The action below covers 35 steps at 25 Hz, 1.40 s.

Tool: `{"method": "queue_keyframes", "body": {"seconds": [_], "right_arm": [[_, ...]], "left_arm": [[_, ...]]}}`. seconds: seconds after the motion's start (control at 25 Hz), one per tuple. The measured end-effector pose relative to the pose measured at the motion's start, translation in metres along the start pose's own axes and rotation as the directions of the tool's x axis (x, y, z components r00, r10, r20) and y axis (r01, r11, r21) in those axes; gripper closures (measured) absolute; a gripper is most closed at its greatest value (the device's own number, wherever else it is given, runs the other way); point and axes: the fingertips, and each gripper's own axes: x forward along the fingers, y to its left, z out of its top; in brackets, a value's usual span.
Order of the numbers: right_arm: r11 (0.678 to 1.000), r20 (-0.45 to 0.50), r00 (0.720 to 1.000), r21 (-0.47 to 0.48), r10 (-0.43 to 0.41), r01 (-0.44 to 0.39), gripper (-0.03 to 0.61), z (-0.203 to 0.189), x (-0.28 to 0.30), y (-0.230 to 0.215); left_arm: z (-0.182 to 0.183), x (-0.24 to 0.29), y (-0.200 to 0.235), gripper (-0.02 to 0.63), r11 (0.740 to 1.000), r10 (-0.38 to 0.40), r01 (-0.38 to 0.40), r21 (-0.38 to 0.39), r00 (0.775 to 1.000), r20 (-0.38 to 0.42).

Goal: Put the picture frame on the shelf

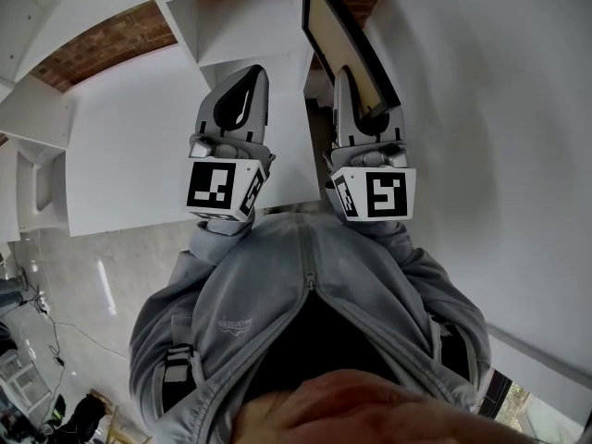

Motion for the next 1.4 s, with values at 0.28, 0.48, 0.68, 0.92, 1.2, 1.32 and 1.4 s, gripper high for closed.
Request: {"method": "queue_keyframes", "body": {"seconds": [0.28,0.48,0.68,0.92,1.2,1.32,1.4], "right_arm": [[0.999,0.008,0.999,-0.024,-0.04,0.04,0.545,0.007,0.04,-0.003],[0.998,0.043,0.998,-0.044,-0.045,0.047,0.545,0.017,0.056,-0.011],[0.998,0.087,0.996,-0.057,-0.007,0.012,0.545,0.028,0.073,-0.014],[0.997,0.13,0.991,-0.078,0.018,-0.008,0.545,0.04,0.082,-0.019],[0.994,0.169,0.985,-0.108,0.031,-0.013,0.545,0.051,0.102,-0.027],[0.991,0.173,0.984,-0.135,0.031,-0.007,0.545,0.057,0.115,-0.024],[0.988,0.173,0.984,-0.155,0.033,-0.006,0.545,0.058,0.126,-0.022]], "left_arm": [[0.005,0.034,0.03,0.606,0.999,-0.051,0.051,-0.01,0.999,-0.007],[0.016,0.054,0.034,0.606,0.998,-0.062,0.062,-0.007,0.998,0.016],[0.026,0.068,0.043,0.606,0.999,-0.032,0.032,0.019,0.999,0.042],[0.041,0.08,0.039,0.606,0.998,-0.034,0.03,0.064,0.997,0.074],[0.048,0.088,0.041,0.606,0.995,-0.024,0.015,0.101,0.996,0.082],[0.055,0.091,0.046,0.606,0.994,-0.02,0.011,0.107,0.996,0.087],[0.058,0.093,0.051,0.606,0.994,-0.018,0.009,0.105,0.996,0.09]]}}
